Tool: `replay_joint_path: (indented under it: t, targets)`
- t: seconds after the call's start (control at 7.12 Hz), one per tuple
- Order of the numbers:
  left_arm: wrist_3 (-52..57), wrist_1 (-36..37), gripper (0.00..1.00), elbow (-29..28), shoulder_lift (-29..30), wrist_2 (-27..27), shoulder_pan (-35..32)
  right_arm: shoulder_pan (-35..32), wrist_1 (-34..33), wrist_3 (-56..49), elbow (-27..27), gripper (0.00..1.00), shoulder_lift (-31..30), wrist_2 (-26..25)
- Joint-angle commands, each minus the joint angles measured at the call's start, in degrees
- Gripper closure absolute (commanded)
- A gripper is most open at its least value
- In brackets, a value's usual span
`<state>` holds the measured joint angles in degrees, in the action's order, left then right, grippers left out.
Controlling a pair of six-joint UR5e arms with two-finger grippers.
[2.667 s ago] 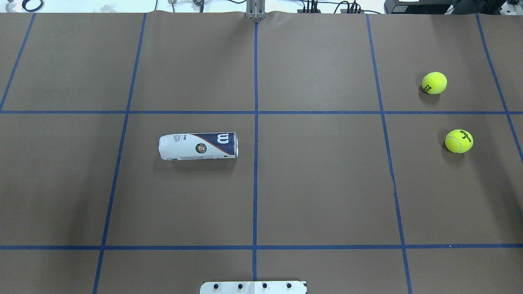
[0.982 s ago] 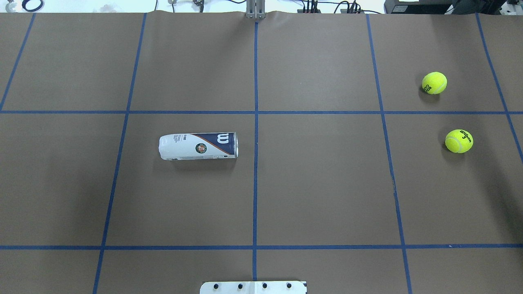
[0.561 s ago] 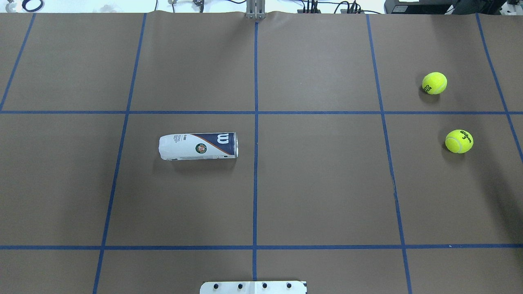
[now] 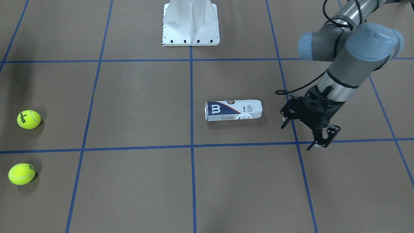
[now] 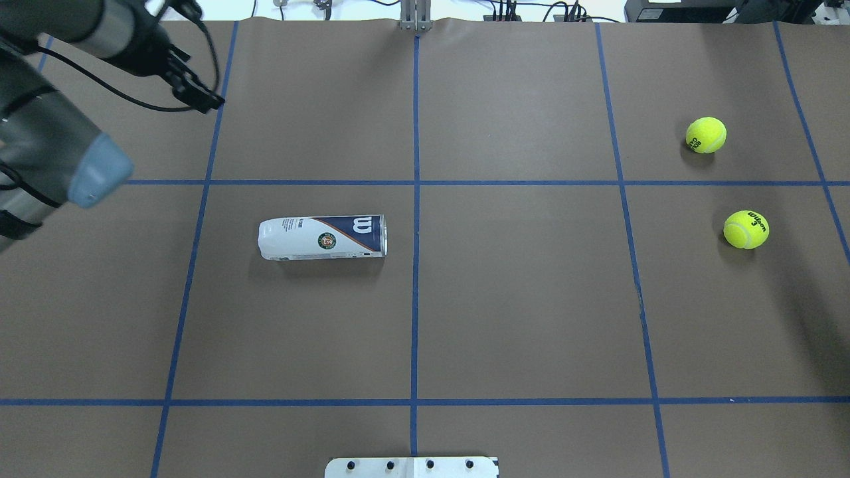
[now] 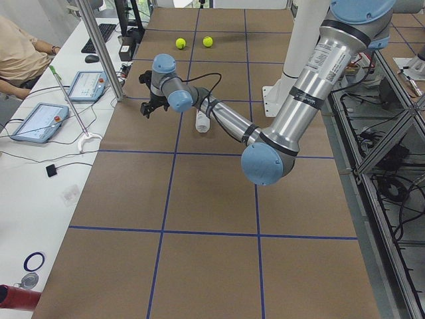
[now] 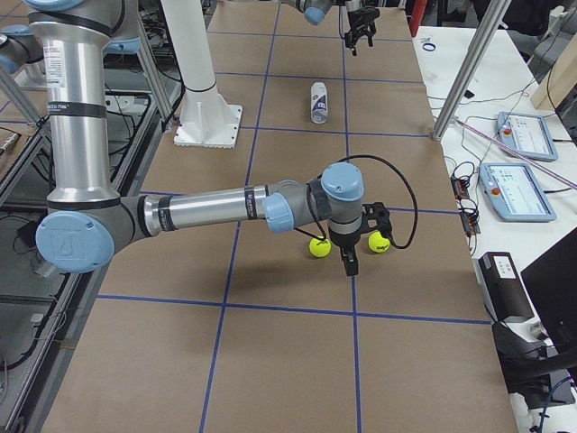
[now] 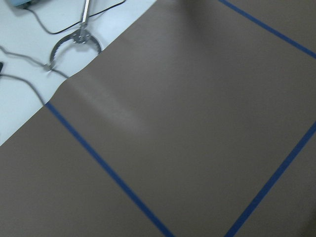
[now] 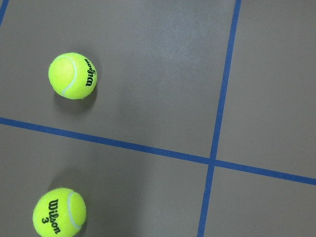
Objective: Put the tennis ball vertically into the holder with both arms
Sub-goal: 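Reach the left gripper down over the lying Wilson tube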
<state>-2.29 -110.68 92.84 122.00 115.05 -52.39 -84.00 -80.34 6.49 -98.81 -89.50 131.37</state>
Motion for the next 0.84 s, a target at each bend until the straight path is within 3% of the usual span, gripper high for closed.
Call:
replay_joint_path:
  t: [0.0, 0.42, 0.7]
  targets:
    - [6.54, 1.51, 0.01, -0.38, 2.97, -2.72, 9.03, 0.06, 0.00, 0.01, -0.07, 0.01, 0.46, 0.03]
    - [18.35, 14.05, 0.01, -0.82, 10.52, -2.37, 12.65, 0.15, -0.08, 0.01, -0.07, 0.01, 0.64, 0.03]
    - [20.04, 14.53, 0.01, -5.97, 13.51, -2.90, 15.11, 0.24, -0.08, 0.01, 0.02, 0.01, 0.73, 0.03]
